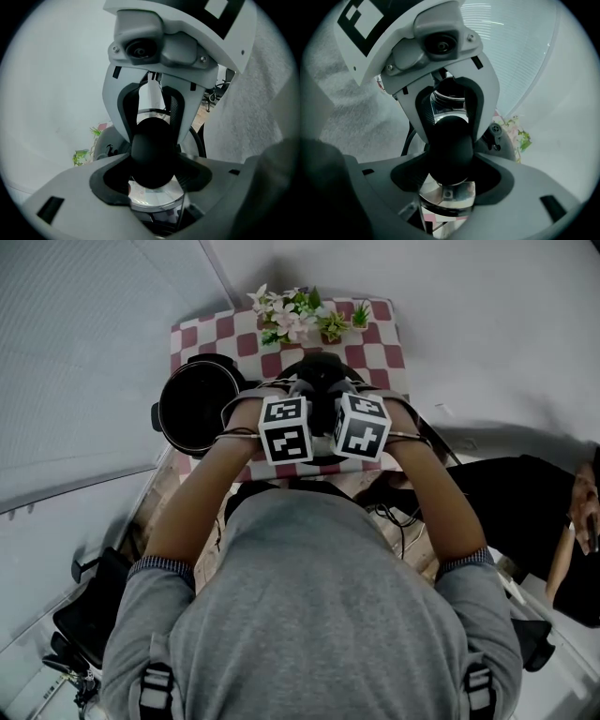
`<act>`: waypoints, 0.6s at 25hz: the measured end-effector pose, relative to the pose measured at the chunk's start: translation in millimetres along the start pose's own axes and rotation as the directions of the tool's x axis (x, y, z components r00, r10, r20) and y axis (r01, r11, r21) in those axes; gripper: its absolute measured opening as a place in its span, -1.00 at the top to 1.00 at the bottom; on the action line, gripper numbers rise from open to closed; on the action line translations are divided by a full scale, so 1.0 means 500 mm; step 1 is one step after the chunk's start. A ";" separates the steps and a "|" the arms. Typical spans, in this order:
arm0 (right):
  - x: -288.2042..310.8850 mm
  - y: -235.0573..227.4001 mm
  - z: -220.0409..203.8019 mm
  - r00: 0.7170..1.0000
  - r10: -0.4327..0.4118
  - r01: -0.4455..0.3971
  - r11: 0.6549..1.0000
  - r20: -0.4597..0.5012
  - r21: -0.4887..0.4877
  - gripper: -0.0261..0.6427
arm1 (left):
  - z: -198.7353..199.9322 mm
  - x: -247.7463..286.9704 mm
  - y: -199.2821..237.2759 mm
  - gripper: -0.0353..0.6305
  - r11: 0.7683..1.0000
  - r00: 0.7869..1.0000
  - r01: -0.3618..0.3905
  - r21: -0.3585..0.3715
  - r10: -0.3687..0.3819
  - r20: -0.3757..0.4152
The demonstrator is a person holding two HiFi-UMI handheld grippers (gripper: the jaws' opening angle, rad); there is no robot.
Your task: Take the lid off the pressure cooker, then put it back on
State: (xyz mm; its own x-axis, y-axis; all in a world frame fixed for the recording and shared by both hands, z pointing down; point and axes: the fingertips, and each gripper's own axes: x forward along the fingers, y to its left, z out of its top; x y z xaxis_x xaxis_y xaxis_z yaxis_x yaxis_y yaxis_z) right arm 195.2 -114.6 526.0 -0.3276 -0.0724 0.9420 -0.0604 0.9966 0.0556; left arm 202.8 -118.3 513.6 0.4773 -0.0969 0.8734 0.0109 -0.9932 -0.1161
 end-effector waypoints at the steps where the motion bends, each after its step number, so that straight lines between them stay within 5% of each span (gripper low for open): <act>1: 0.005 0.003 -0.009 1.000 0.001 -0.001 1.000 -0.003 0.002 0.06 | 0.002 0.009 -0.004 -0.02 1.000 1.000 0.004 0.000 -0.004 -0.001; 15: 0.096 0.048 -0.088 0.999 0.045 -0.044 0.999 -0.029 0.023 0.06 | -0.013 0.131 -0.055 -0.02 0.999 0.999 0.035 -0.036 -0.035 -0.009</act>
State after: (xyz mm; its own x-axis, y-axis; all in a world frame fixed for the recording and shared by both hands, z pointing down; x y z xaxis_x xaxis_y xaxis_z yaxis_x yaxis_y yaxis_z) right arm 219.6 -92.3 587.4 -0.3025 -0.0265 0.9528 -0.0675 0.9977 0.0063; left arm 227.9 -97.6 577.0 0.4682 -0.0624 0.8814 -0.0044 -0.9977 -0.0683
